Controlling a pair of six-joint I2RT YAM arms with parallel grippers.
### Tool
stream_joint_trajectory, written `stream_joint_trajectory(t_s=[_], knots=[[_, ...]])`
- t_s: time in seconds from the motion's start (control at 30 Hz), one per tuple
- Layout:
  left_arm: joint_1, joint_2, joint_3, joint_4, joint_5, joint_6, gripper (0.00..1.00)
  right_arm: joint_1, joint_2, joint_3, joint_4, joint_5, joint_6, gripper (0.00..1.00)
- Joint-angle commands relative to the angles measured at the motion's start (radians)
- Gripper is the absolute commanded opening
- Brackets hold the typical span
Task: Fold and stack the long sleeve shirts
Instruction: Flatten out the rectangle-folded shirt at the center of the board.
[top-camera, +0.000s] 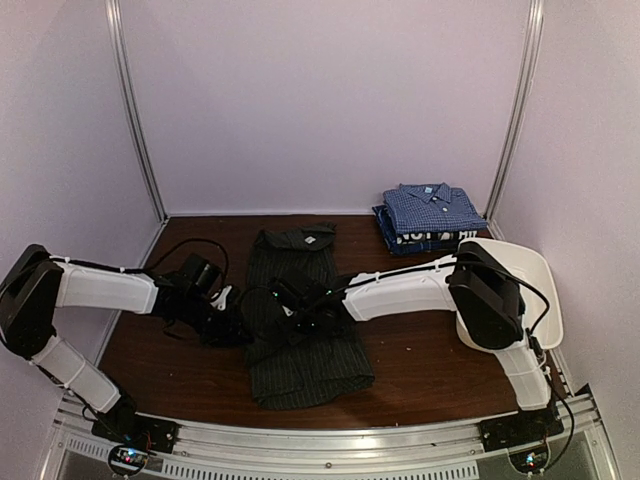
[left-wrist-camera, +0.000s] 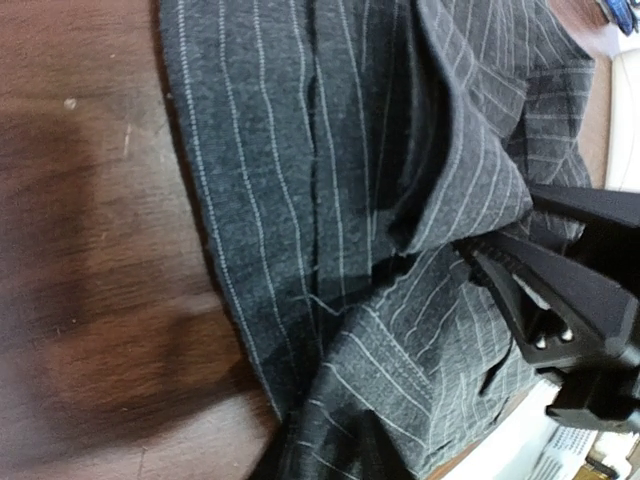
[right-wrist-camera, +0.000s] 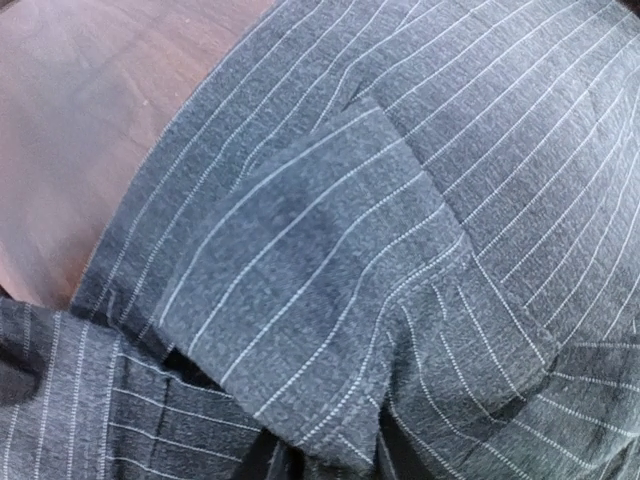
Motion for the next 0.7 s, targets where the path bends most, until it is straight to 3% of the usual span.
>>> stream_joint_trajectory(t_s=[0.0,0.1,0.3,0.67], knots=[[-0.009,0.006,0.037,0.039,0.021,0.000,0.12,-0.013,-0.060,-0.034,0.043,0.018,0.041,0.18],[-0.010,0.004,0.042,0.039,0.026,0.000,0.00,-0.020,-0.085,-0.057,0.062,0.026,0.052,0.15],[-0.010,-0.011,0.077,-0.009,-0.028,-0.001,0.00,-0.045,-0.147,-0.102,0.092,0.043,0.067,0.11],[0.050,-0.126,0.252,-0.239,-0.355,0.034,0.00,-0.107,-0.252,-0.163,0.110,0.047,0.064,0.05]])
